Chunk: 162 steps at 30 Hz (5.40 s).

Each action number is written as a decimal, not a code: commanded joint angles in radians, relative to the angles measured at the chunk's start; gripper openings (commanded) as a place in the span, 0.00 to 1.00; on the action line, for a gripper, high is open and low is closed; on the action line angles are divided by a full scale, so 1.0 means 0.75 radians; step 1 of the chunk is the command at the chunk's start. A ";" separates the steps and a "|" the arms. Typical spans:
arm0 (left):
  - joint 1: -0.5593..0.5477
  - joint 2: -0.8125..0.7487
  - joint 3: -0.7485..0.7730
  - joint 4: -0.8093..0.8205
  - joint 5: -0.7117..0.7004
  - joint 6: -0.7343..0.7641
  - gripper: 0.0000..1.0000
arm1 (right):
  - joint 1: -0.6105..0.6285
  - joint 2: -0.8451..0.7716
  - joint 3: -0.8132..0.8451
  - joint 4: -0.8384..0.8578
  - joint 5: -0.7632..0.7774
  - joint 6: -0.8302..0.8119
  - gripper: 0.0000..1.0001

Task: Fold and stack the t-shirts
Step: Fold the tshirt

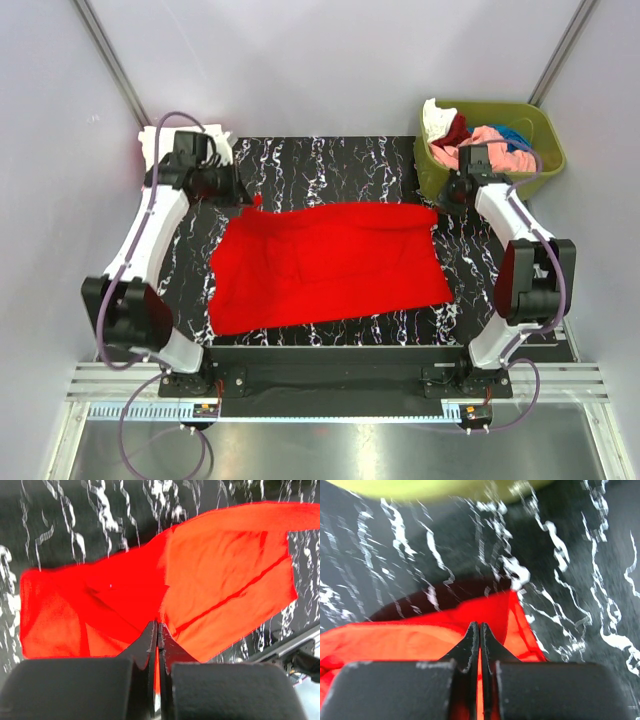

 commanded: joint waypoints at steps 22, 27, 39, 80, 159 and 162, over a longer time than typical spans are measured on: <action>-0.093 -0.699 -0.665 -0.035 -0.190 -0.173 0.00 | -0.074 -0.155 -0.259 0.005 0.021 0.037 0.00; -0.104 -0.768 -0.755 -0.046 -0.197 -0.214 0.00 | -0.074 -0.118 -0.300 0.026 0.006 0.047 0.00; -0.120 -1.020 -0.905 -0.174 -0.103 -0.404 0.35 | -0.099 -0.177 -0.335 -0.052 0.133 0.086 0.79; -0.216 1.565 1.772 -0.108 0.074 -0.559 0.23 | 1.303 -0.300 -0.254 -0.052 -0.648 0.369 0.71; -0.437 -0.952 -1.132 0.318 -0.411 -0.694 0.97 | 0.521 -0.283 -0.254 -0.103 -0.550 0.068 1.00; -0.461 -0.999 -1.162 0.164 -0.526 -0.739 0.90 | 0.667 -0.428 -0.518 -0.070 -0.475 0.143 0.99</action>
